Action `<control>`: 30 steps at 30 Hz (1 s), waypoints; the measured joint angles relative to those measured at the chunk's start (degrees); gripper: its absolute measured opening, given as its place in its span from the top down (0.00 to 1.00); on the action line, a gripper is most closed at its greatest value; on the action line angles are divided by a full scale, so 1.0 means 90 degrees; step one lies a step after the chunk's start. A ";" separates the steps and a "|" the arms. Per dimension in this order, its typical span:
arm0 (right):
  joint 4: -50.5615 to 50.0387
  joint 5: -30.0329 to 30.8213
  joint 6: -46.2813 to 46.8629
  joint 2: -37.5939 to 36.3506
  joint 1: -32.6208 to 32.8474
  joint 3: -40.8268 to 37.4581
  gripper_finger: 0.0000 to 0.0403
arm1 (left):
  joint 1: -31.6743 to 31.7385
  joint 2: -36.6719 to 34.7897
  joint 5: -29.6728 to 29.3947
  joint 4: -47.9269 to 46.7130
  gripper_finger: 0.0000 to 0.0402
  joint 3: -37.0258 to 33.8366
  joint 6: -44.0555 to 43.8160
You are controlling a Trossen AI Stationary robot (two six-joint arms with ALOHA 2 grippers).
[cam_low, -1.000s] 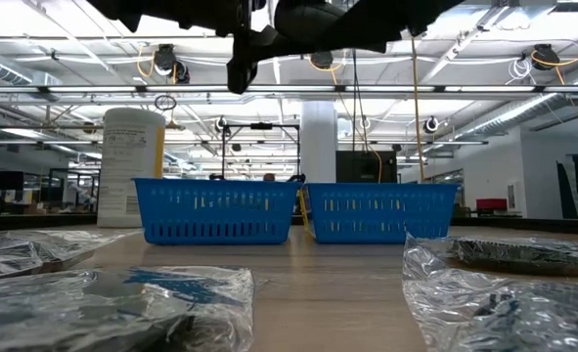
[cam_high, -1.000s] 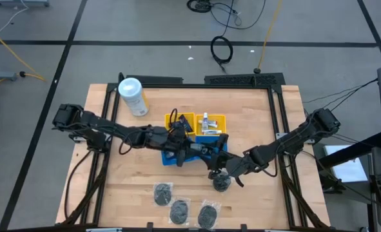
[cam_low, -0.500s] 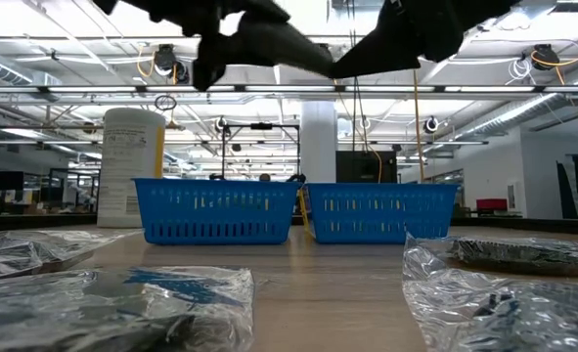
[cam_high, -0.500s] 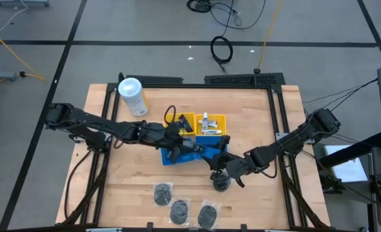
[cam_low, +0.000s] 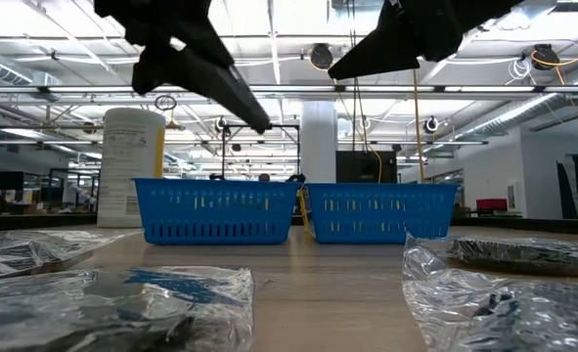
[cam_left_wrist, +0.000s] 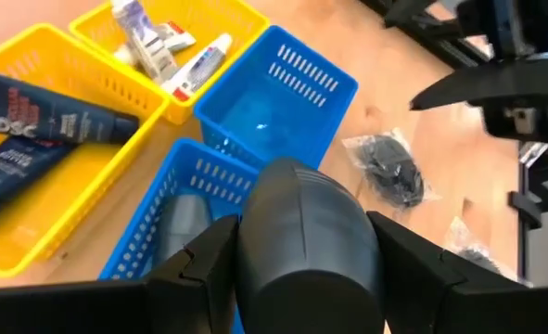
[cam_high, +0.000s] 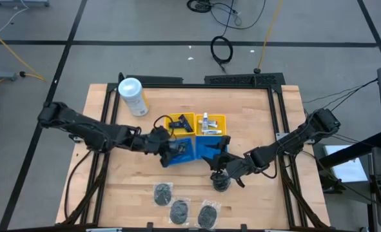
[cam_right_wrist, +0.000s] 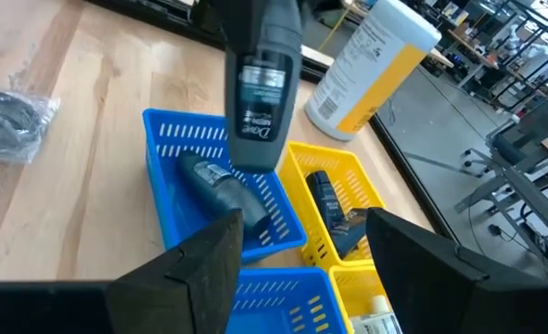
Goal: Pick & Place Travel size toiletries
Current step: Put the deodorant into the left blue bin
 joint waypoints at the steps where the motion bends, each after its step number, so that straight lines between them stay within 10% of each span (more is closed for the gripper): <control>1: 0.0022 0.0000 0.0000 0.0003 0.0000 0.0000 0.45 | -0.0080 0.0009 -0.0134 -0.0018 0.54 0.0004 -0.0029; 30: 0.0073 -0.0017 0.0238 0.0003 -0.0002 0.0002 0.46 | -0.0531 0.1285 -0.1468 0.0095 0.38 0.0006 -0.0269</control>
